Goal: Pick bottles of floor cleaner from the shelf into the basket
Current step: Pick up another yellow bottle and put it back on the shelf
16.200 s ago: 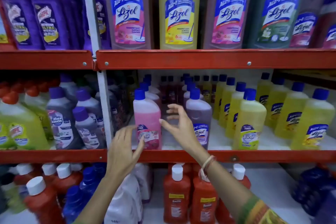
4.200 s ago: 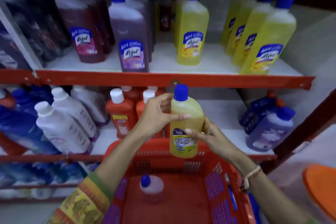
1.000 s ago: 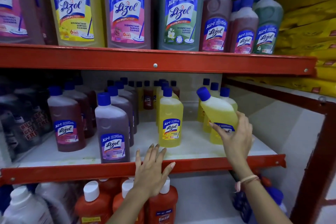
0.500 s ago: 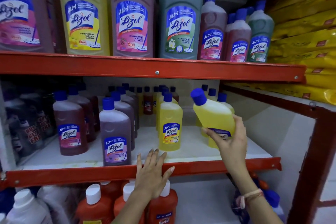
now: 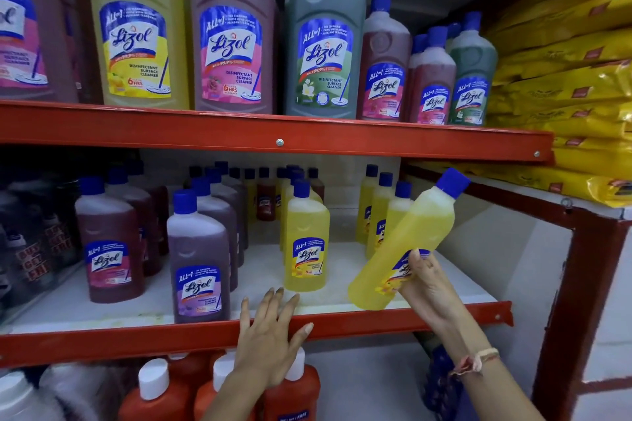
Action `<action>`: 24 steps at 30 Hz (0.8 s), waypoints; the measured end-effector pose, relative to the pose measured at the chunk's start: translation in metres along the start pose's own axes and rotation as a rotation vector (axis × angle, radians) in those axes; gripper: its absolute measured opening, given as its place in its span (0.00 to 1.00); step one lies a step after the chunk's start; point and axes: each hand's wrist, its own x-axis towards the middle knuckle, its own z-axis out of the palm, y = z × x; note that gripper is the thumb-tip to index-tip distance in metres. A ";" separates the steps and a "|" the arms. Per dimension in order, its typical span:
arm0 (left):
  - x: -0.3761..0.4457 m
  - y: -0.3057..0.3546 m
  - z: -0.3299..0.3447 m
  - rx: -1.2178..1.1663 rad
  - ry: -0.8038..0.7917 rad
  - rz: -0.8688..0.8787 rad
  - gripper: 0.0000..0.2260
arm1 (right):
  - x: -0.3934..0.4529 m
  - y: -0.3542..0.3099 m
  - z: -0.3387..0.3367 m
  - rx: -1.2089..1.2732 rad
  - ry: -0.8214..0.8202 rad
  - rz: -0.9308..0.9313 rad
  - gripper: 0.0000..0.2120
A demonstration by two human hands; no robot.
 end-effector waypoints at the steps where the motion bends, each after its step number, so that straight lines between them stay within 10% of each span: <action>1: 0.000 0.000 0.000 -0.001 0.004 -0.003 0.28 | 0.002 -0.002 -0.005 -0.032 0.010 0.000 0.47; 24: 0.001 -0.002 0.005 0.013 0.046 -0.018 0.26 | 0.024 -0.008 -0.083 -0.431 0.176 0.183 0.43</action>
